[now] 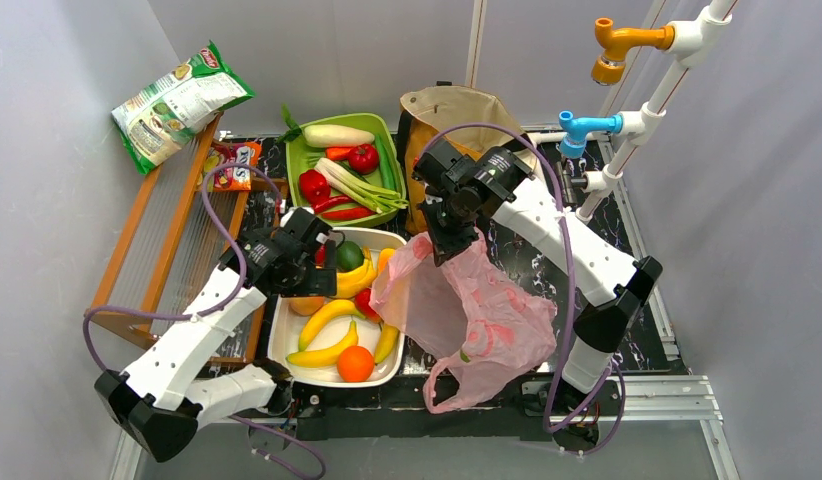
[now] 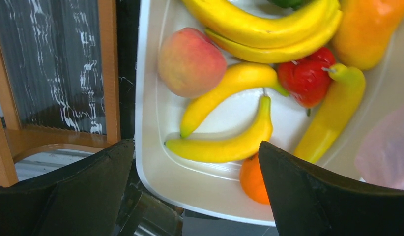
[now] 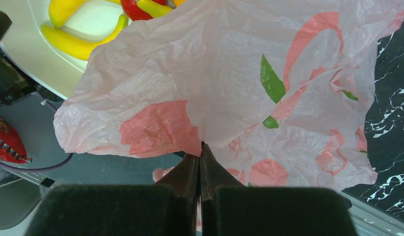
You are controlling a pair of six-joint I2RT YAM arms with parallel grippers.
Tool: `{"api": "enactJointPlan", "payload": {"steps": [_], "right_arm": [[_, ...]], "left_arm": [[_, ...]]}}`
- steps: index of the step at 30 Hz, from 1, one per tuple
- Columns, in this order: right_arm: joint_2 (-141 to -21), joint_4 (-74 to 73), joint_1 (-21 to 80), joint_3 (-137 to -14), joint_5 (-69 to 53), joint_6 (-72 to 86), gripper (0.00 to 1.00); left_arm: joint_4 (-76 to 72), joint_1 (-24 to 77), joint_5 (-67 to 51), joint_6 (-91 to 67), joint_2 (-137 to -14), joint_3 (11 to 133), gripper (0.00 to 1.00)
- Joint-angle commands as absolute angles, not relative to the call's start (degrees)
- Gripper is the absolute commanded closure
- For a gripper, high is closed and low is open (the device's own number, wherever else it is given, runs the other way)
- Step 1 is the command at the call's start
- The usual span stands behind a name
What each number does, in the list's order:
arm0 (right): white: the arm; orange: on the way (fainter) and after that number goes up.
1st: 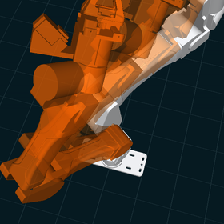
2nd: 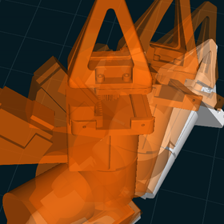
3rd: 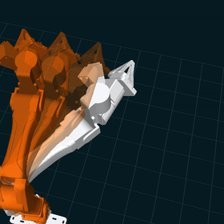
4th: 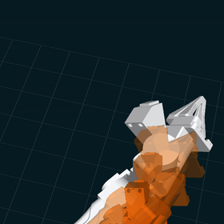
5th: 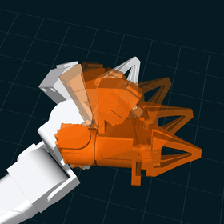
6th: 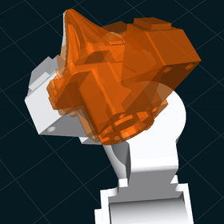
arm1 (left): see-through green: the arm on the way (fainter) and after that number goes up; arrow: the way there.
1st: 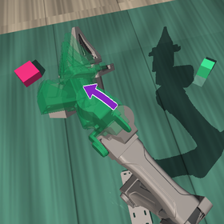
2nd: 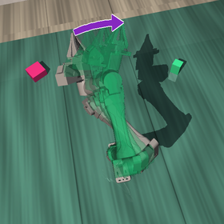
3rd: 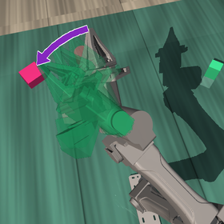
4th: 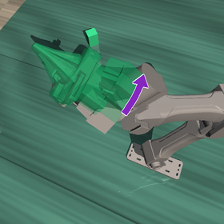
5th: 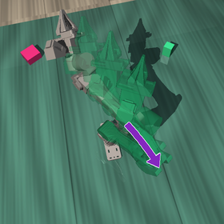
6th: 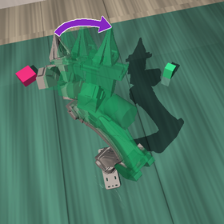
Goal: Place the food into the grocery bag and tie it
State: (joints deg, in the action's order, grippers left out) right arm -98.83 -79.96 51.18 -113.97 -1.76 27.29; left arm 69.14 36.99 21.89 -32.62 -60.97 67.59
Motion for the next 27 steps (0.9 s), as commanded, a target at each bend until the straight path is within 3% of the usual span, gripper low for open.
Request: {"api": "enactJointPlan", "payload": {"steps": [1,27], "right_arm": [[-96.40,-79.59,51.33,-113.17,-2.69,27.95,0.99],[-96.57,-81.98,51.33,-112.15,-3.79,27.17,0.99]], "left_arm": [[65.85,31.16,20.21,-31.47,-59.53,63.59,0.01],[53.29,25.38,15.71,-29.74,-67.07,51.88,0.00]]}}
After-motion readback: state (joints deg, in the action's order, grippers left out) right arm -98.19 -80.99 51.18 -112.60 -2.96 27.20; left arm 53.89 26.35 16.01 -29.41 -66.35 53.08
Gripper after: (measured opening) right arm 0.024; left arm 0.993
